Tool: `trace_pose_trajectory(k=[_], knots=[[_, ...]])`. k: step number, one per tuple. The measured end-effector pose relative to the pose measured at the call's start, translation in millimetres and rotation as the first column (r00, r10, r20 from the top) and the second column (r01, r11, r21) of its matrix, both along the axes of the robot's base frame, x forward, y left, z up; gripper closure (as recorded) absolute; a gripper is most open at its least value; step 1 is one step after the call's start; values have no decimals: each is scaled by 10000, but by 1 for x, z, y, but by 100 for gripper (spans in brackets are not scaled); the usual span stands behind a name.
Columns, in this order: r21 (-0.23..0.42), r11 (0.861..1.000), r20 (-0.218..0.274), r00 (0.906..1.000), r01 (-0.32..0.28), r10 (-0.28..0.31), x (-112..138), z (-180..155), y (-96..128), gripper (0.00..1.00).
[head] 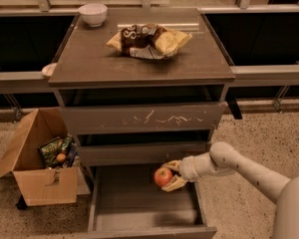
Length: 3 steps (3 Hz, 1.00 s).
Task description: Place apple into bottom drawer
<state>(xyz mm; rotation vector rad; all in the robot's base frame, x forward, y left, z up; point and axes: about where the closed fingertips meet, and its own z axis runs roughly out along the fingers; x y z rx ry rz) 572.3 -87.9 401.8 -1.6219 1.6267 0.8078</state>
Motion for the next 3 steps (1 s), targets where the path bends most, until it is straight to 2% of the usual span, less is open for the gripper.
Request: trace_pose_trajectory(k=[1,2,3], knots=[[-9,9998,-801,9965,217,-217,-5,-66,-4,100],[-8,9998,-798,9966,212,-212,-5,-66,-4,100],[80,9998,-1017,9947,-167,174,-9,-87,5,100]])
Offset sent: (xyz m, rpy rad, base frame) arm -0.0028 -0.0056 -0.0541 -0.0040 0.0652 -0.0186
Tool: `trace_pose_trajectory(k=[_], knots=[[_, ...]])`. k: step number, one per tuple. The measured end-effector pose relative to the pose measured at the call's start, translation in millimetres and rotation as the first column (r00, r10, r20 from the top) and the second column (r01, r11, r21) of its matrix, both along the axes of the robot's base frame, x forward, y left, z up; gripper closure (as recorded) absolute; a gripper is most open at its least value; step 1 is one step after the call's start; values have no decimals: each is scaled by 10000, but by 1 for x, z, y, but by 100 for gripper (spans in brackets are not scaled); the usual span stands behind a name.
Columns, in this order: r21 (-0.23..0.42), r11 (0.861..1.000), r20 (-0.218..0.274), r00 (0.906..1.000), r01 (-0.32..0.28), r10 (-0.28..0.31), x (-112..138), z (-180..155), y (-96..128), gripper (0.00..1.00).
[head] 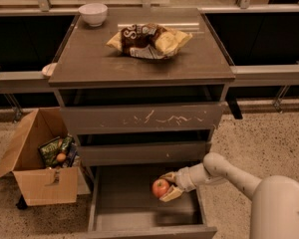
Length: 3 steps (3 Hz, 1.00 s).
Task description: Place apple into bottom drawer
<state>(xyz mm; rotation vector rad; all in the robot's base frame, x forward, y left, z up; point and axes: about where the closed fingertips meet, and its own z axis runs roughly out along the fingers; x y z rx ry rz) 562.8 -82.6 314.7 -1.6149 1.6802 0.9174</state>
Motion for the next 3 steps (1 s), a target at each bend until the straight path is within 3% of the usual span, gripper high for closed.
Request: trace_pose_trajectory(k=[1,3], knots=[[-374,9974,-755,9954,-615,585,-14,-66,26,100],[-745,9934,-1780,9813,-870,726,-27,-133,53,100]])
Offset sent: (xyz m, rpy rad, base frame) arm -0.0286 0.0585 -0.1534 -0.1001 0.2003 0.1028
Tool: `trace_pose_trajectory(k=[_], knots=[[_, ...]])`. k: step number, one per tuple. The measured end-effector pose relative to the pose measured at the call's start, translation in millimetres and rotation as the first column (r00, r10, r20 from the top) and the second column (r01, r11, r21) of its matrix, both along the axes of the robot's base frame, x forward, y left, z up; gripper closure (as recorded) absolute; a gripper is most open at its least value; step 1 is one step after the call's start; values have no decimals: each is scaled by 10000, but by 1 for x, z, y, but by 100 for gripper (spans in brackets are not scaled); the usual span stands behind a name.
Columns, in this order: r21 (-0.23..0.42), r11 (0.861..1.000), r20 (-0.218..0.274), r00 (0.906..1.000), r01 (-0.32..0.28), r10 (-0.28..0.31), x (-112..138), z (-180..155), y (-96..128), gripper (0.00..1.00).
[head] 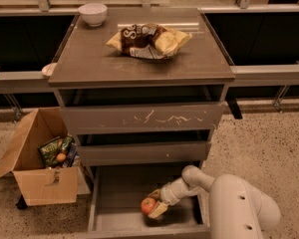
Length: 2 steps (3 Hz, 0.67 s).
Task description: Place apple into bottom drawer
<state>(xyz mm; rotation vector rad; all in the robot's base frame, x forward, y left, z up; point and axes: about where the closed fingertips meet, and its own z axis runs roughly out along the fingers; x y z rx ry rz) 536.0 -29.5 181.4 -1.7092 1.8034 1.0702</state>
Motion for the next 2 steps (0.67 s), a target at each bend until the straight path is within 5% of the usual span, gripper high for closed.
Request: trace_pose_trajectory(k=[2], knots=[[96,9991,-359,9985,418,-414,2,-24,0,59]])
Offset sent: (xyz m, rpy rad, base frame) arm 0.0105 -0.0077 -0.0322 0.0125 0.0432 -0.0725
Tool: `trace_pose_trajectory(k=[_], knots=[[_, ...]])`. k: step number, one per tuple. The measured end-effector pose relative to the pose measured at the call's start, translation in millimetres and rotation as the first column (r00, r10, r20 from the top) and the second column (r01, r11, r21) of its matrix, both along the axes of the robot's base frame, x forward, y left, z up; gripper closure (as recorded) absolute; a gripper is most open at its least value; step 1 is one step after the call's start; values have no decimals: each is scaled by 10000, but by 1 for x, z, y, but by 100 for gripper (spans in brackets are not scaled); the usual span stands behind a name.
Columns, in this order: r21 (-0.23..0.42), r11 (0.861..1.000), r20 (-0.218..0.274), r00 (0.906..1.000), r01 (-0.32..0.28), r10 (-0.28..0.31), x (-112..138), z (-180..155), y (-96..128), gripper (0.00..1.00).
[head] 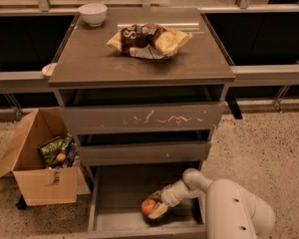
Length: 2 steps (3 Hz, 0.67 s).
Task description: Place apple into bottom drawer
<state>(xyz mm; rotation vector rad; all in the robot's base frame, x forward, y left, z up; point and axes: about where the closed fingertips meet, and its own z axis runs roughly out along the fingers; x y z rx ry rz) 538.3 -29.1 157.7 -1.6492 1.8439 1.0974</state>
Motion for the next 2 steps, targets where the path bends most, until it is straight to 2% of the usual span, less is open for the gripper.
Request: trace_pose_trajectory(k=[1,2], knots=[[91,9999,-163,9998,134,-132,2,-8,-3,28],[326,9992,-252,9994,243,-235,3,-9,-5,5]])
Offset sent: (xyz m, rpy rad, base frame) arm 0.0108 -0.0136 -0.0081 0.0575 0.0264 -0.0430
